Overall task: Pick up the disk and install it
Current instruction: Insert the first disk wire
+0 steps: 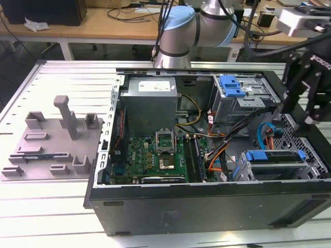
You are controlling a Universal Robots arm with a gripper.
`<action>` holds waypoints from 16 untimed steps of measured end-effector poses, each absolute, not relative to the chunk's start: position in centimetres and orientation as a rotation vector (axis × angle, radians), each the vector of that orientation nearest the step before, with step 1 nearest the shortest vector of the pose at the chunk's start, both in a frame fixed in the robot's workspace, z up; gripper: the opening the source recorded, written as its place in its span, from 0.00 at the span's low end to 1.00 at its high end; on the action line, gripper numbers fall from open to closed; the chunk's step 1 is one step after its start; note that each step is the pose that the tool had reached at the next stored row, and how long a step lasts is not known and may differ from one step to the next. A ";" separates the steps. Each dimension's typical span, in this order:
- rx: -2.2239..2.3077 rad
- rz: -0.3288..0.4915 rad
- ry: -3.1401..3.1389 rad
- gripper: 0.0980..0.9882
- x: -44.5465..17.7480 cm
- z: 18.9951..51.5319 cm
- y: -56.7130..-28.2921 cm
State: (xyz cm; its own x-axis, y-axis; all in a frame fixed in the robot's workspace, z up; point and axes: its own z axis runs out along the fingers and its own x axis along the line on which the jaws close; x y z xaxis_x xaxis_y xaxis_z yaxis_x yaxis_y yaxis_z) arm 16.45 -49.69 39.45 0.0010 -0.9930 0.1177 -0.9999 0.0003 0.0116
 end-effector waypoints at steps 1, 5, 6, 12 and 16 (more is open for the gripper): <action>2.141 0.135 -2.148 0.52 16.9 39.5 -49.6; 2.061 0.169 -2.183 0.52 17.1 39.4 -49.6; 2.057 0.171 -2.188 0.52 17.1 39.4 -49.6; 2.044 0.218 -2.240 0.52 17.1 39.4 -49.0; 2.007 0.222 -2.276 0.52 17.1 39.4 -49.0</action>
State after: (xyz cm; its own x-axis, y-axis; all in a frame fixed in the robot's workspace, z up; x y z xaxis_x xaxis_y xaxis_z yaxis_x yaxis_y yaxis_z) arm 17.08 -49.00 39.35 -0.1273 -0.9772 0.1699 -0.9916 0.1216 -0.0437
